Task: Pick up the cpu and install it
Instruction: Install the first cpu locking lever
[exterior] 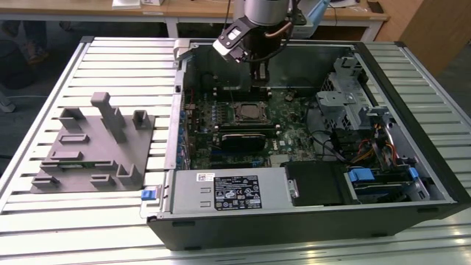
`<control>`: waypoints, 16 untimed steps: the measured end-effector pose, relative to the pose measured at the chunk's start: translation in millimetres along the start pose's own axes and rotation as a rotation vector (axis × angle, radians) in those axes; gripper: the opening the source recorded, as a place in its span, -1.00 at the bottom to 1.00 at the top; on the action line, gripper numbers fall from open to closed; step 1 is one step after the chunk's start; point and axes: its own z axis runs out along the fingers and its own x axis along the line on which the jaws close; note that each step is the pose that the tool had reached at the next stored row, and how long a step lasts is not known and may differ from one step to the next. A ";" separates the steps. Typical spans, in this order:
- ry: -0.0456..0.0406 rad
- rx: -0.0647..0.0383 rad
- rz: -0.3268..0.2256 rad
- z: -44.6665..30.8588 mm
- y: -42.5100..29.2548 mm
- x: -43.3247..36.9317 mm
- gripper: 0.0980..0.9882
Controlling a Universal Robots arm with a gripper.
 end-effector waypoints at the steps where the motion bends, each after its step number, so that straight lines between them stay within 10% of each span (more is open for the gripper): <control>1: -0.0001 0.000 0.000 -2.3 0.0 0.0 -0.98; 8: -0.0002 0.000 0.000 -18.1 0.2 0.2 -0.98; 16: 0.0004 0.000 -0.061 -18.2 0.2 0.2 -0.98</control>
